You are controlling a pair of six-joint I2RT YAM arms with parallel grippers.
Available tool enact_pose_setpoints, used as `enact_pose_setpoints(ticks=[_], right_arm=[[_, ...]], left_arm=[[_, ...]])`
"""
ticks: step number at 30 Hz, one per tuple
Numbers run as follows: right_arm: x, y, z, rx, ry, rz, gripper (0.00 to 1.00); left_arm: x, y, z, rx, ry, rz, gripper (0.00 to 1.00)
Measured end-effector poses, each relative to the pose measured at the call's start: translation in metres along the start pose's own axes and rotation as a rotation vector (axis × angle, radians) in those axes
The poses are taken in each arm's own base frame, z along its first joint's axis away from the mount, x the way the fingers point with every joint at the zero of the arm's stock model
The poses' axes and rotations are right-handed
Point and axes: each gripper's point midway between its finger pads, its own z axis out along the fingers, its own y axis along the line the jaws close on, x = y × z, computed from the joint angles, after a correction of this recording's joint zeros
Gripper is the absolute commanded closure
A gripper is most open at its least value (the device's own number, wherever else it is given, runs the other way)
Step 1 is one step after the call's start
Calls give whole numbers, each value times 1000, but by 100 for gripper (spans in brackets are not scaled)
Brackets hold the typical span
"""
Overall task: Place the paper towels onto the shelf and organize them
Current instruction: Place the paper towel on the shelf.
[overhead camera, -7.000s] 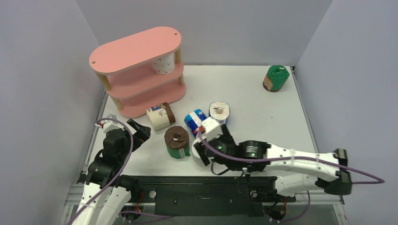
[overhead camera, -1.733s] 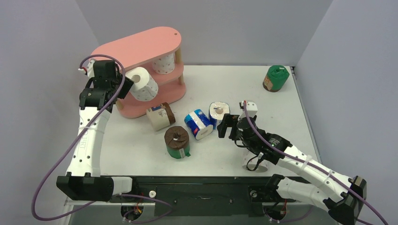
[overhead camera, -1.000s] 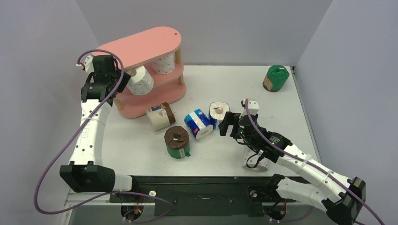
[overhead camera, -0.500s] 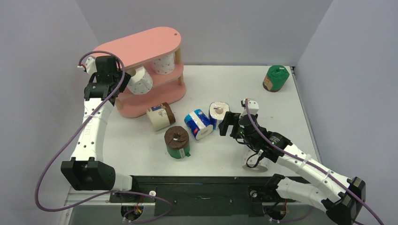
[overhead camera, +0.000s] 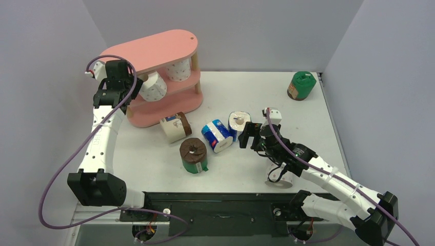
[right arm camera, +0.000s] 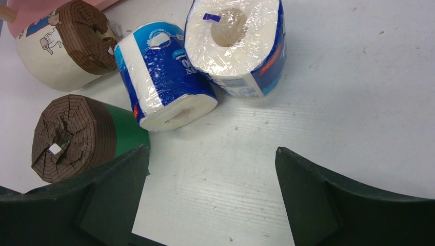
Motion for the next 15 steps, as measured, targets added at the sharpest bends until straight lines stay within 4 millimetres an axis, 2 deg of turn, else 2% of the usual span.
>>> enact_pose_setpoints(ticks=[7, 15], right_arm=[[0, 0, 1, 0, -2, 1, 12], [-2, 0, 1, 1, -7, 6, 12]], left_arm=[[1, -3, 3, 10, 2, -7, 52], [4, -6, 7, 32, 9, -14, 48]])
